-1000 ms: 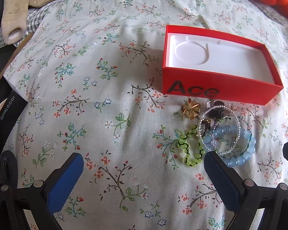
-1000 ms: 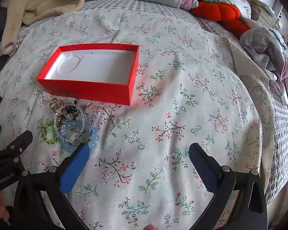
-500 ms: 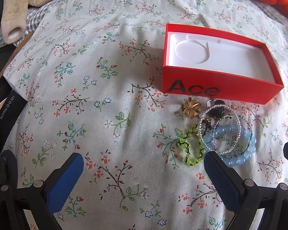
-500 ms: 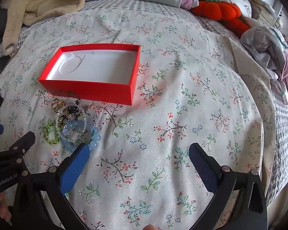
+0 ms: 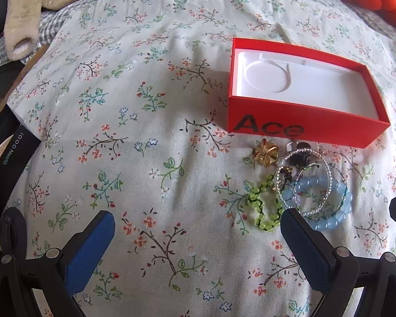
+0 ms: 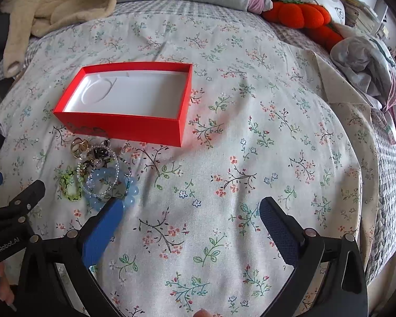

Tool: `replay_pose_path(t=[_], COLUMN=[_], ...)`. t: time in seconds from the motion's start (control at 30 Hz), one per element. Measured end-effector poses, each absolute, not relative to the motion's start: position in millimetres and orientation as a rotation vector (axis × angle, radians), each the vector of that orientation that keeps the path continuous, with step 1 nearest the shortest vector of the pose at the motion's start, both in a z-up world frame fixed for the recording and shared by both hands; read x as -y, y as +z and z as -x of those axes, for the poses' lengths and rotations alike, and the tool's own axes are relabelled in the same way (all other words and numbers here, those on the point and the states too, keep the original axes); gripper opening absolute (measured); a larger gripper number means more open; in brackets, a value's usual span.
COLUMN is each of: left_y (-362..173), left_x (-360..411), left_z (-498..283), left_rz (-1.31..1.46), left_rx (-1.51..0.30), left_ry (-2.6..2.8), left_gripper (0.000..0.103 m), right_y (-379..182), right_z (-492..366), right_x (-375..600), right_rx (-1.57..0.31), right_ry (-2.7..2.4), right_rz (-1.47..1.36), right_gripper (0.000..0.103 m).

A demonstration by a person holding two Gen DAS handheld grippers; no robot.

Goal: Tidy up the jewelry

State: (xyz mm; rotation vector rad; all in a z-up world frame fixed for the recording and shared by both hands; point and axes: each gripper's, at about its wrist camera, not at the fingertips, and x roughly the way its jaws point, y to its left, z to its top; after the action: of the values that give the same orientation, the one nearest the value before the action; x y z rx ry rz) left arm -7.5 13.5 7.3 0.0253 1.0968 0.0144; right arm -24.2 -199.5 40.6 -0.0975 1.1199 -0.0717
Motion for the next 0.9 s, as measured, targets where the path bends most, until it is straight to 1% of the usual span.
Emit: replay_pose_path(t=[0.9], left_y=[11.1], left_x=[-15.7], left_z=[11.2], left_rz=[-0.031], left_rx=[-1.078], left_ry=[0.018], left_gripper=[0.103], right_y=[45.3], right_z=[25.2], right_x=[195.8], right_rx=[-1.119], right_ry=[-0.027], right_rz=[0.096], right_gripper=[0.103])
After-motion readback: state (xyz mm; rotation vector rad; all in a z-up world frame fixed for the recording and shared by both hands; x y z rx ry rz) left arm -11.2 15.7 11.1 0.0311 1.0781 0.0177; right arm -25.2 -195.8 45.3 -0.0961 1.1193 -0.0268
